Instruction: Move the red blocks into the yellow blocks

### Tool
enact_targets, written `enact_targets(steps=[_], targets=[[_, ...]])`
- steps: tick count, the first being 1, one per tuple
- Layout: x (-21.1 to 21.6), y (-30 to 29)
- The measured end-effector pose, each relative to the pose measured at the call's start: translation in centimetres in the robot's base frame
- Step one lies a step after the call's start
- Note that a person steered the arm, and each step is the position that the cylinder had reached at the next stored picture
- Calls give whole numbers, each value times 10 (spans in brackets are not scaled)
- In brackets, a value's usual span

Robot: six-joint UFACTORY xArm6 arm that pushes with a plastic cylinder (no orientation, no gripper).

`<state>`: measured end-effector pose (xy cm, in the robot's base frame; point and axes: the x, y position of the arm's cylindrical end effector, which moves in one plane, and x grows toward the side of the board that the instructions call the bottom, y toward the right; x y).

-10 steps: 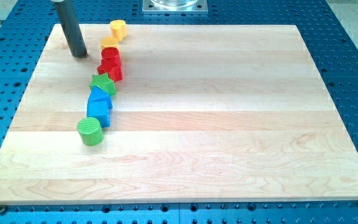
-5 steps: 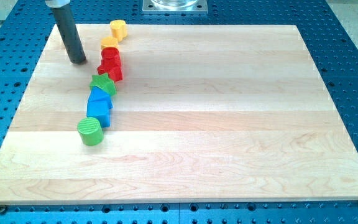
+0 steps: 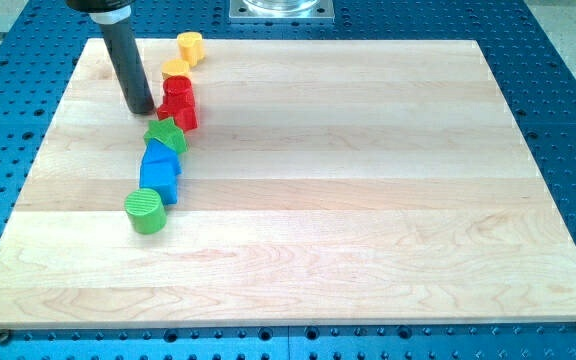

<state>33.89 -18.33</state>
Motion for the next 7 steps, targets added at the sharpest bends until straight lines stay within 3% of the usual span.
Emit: enact_targets(steps=[4,7], targets=[[-20,2],[21,26]])
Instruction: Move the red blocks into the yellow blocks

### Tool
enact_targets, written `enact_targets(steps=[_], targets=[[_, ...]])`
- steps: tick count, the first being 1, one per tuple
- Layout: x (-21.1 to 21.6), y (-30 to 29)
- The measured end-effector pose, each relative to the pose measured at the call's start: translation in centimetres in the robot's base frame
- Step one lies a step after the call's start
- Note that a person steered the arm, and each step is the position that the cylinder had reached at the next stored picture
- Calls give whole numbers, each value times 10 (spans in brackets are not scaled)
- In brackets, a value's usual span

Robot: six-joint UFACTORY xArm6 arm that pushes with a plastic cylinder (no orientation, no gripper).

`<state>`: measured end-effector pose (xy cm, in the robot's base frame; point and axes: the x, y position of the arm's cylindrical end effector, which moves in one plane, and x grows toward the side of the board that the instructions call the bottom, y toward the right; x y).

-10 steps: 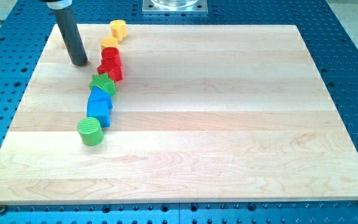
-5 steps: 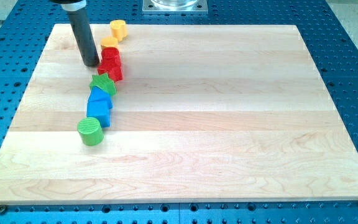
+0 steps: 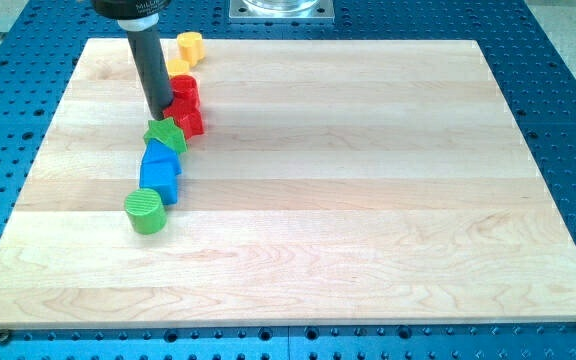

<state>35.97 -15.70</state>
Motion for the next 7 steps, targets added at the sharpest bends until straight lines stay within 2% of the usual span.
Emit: enact_targets(steps=[2,3,7], targets=[[73,18],[59,34],[-43,44]])
